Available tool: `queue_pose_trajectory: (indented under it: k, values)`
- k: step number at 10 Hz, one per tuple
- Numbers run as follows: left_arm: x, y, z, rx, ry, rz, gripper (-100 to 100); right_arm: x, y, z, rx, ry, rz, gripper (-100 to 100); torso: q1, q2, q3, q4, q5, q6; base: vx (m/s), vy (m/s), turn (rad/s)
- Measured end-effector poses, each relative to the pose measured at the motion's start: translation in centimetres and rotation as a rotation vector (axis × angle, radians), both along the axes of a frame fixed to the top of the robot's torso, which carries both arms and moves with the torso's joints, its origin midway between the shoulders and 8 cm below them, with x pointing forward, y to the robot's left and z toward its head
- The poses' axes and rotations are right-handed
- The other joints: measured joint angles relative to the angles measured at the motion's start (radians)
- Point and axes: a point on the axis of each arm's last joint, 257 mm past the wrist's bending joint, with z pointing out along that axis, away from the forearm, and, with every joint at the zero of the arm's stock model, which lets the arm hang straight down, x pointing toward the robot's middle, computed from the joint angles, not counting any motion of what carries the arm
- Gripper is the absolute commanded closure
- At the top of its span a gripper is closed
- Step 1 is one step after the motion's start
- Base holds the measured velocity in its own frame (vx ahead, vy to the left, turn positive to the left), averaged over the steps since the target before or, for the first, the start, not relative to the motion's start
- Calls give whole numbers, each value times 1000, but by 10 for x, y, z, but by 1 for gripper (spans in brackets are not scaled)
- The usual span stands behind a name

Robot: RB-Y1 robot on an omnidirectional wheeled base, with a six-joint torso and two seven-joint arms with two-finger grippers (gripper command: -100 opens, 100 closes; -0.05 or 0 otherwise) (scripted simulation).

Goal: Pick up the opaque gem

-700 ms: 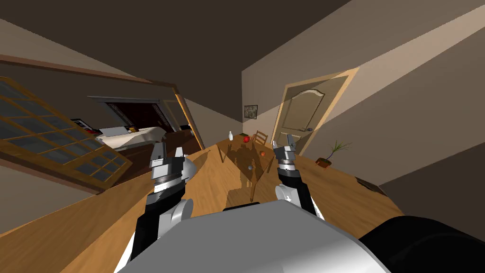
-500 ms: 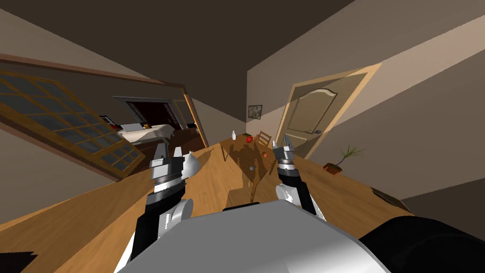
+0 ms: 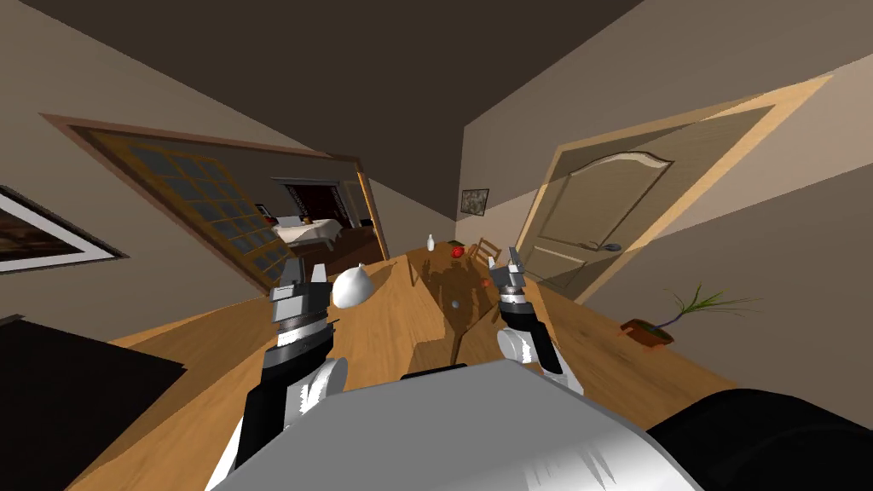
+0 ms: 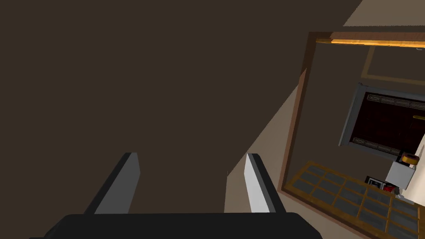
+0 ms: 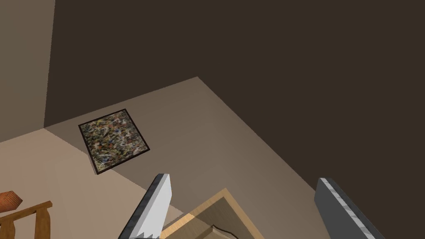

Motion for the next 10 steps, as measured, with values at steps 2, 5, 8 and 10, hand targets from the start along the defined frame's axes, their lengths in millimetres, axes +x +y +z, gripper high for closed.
queue_pose_trajectory:
  k: [2, 5, 8, 10]
  values:
    - [0, 0, 0, 0, 0, 0, 0, 10, -9, -11, 42, 17, 22, -100, 2, 1, 0, 0, 0, 1, -26, -99, 180]
    - [0, 0, 0, 0, 0, 0, 0, 22, -27, -34, 119, 46, 47, -100, 3, -1, 0, 0, 0, 1, -35, -109, 267]
    - [0, 0, 0, 0, 0, 0, 0, 33, -46, -60, 217, 75, 66, -100, 1, 0, 0, 0, 0, 2, -49, -131, 289]
    - [0, 0, 0, 0, 0, 0, 0, 42, -61, -72, 278, 93, 74, -100, 4, -1, -1, 0, 1, 1, -43, -83, 235]
